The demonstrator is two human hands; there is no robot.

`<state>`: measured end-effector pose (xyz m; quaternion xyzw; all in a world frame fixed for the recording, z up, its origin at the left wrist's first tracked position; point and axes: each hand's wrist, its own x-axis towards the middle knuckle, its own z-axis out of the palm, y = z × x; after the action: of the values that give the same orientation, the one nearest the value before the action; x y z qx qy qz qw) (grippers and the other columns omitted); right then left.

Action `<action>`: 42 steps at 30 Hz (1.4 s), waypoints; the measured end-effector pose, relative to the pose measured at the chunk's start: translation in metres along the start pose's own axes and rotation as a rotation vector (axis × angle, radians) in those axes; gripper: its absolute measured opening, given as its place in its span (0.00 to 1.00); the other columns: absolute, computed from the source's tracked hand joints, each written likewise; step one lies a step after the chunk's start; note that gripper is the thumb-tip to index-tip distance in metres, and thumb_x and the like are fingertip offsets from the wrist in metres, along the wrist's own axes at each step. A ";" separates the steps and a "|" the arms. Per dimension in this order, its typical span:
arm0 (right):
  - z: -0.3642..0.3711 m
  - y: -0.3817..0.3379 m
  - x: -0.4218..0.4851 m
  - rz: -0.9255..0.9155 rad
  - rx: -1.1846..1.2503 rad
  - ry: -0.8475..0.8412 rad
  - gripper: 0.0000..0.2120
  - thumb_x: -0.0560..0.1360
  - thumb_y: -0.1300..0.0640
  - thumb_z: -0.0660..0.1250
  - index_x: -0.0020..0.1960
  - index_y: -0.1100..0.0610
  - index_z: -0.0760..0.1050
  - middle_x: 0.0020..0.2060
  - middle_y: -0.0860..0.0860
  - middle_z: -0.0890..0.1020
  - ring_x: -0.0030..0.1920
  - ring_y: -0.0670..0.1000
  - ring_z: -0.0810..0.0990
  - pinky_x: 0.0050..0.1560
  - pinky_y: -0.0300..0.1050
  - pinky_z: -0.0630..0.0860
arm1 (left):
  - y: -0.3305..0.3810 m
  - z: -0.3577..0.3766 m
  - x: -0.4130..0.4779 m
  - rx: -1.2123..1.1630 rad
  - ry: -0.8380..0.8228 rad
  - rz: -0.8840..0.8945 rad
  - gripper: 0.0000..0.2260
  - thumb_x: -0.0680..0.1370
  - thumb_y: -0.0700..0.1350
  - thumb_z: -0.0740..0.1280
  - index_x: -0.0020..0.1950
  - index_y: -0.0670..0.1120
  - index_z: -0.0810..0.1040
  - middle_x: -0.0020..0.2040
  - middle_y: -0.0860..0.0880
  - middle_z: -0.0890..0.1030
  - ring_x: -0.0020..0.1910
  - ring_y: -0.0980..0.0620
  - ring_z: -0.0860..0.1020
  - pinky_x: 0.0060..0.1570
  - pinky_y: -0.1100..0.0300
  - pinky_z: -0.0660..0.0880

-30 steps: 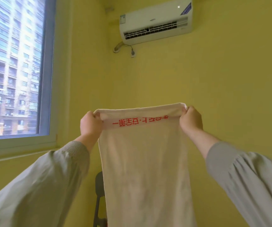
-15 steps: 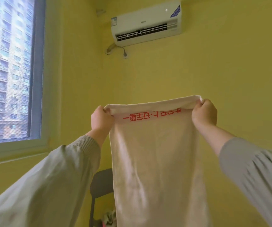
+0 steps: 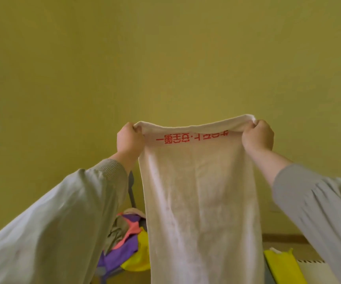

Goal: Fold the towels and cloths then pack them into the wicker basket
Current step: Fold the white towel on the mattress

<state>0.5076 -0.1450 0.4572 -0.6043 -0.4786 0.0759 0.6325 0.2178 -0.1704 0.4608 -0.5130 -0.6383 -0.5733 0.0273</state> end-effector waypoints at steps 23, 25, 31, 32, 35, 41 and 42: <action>0.160 0.274 -0.049 0.316 -0.243 -0.338 0.10 0.81 0.58 0.55 0.46 0.60 0.73 0.42 0.57 0.74 0.43 0.54 0.71 0.42 0.42 0.63 | -0.227 0.194 -0.100 0.056 -0.264 -0.290 0.12 0.82 0.44 0.54 0.51 0.36 0.73 0.43 0.42 0.75 0.42 0.45 0.71 0.41 0.54 0.67; 0.154 0.293 -0.067 0.347 -0.253 -0.345 0.11 0.80 0.58 0.56 0.46 0.61 0.75 0.43 0.58 0.77 0.43 0.57 0.74 0.42 0.44 0.65 | -0.240 0.193 -0.120 0.055 -0.281 -0.288 0.11 0.82 0.43 0.56 0.50 0.37 0.74 0.42 0.42 0.75 0.42 0.45 0.72 0.40 0.55 0.66; 0.120 0.334 -0.138 0.460 -0.176 -0.227 0.09 0.77 0.61 0.58 0.42 0.62 0.75 0.39 0.57 0.77 0.40 0.54 0.72 0.40 0.43 0.65 | -0.287 0.182 -0.184 0.037 -0.328 -0.343 0.09 0.79 0.39 0.61 0.52 0.38 0.79 0.49 0.40 0.78 0.50 0.42 0.76 0.49 0.53 0.69; 0.114 0.338 -0.151 0.477 -0.174 -0.179 0.10 0.77 0.61 0.59 0.44 0.63 0.77 0.40 0.58 0.78 0.40 0.55 0.72 0.40 0.44 0.66 | -0.292 0.180 -0.197 0.034 -0.341 -0.376 0.09 0.79 0.39 0.61 0.53 0.38 0.80 0.51 0.39 0.77 0.52 0.41 0.76 0.52 0.52 0.70; 0.094 0.351 -0.191 0.528 -0.214 -0.089 0.11 0.78 0.61 0.59 0.47 0.63 0.79 0.40 0.59 0.78 0.42 0.57 0.73 0.41 0.45 0.66 | -0.299 0.170 -0.244 0.048 -0.409 -0.457 0.09 0.80 0.41 0.61 0.54 0.42 0.80 0.52 0.42 0.73 0.49 0.44 0.74 0.52 0.56 0.68; 0.074 0.400 -0.242 1.156 -0.127 -0.329 0.08 0.77 0.66 0.58 0.44 0.63 0.74 0.28 0.56 0.77 0.35 0.55 0.74 0.34 0.46 0.74 | -0.301 0.157 -0.310 -0.213 -0.542 -1.013 0.12 0.80 0.35 0.55 0.54 0.43 0.77 0.41 0.42 0.79 0.34 0.43 0.79 0.34 0.57 0.76; 0.072 0.397 -0.243 1.214 -0.044 -0.351 0.10 0.78 0.66 0.56 0.42 0.63 0.73 0.30 0.57 0.77 0.34 0.55 0.75 0.33 0.43 0.73 | -0.300 0.155 -0.315 -0.294 -0.544 -1.153 0.12 0.79 0.34 0.55 0.53 0.42 0.76 0.42 0.41 0.79 0.35 0.43 0.80 0.35 0.56 0.77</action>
<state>0.5201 -0.1569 -0.0139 -0.7596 -0.1487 0.5094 0.3761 0.2463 -0.1939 0.0000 -0.2135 -0.7101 -0.4272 -0.5173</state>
